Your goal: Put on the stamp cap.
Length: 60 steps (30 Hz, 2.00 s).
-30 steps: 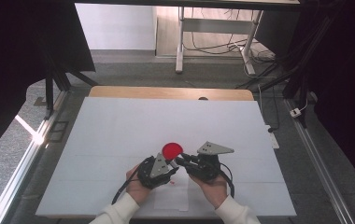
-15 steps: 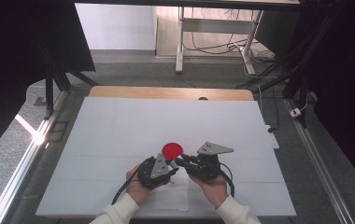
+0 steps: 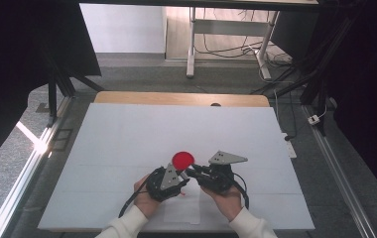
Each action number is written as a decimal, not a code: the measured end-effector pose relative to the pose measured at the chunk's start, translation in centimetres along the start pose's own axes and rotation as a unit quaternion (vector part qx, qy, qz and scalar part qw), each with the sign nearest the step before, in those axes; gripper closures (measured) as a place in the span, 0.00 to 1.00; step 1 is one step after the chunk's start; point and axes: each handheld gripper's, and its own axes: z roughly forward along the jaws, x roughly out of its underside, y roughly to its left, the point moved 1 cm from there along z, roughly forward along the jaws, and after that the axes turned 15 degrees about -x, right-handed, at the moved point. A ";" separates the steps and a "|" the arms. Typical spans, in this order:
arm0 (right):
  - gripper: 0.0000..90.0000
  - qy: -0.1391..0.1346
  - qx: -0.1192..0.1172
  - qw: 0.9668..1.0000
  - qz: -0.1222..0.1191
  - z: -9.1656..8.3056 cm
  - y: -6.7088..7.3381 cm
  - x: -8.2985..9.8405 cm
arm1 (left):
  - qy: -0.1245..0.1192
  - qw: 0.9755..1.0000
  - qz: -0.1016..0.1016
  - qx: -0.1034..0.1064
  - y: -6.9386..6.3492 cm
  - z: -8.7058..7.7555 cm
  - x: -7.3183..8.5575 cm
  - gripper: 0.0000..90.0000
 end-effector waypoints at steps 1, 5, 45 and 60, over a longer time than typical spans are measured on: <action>0.84 0.002 0.000 1.000 0.000 0.0 0.0 0.0 | 0.000 1.000 0.000 0.000 0.0 0.0 0.0 0.72; 0.84 0.005 0.000 1.000 0.001 0.0 0.0 0.0 | 0.001 1.000 0.004 0.001 0.0 0.0 0.0 0.72; 0.84 0.018 -0.001 1.000 0.009 0.4 -0.2 0.3 | -0.002 1.000 0.013 -0.011 -0.3 -0.1 -0.1 0.72; 0.84 0.021 -0.002 1.000 -0.005 0.3 -0.3 0.3 | 0.004 1.000 -0.003 0.002 0.1 0.2 0.1 0.67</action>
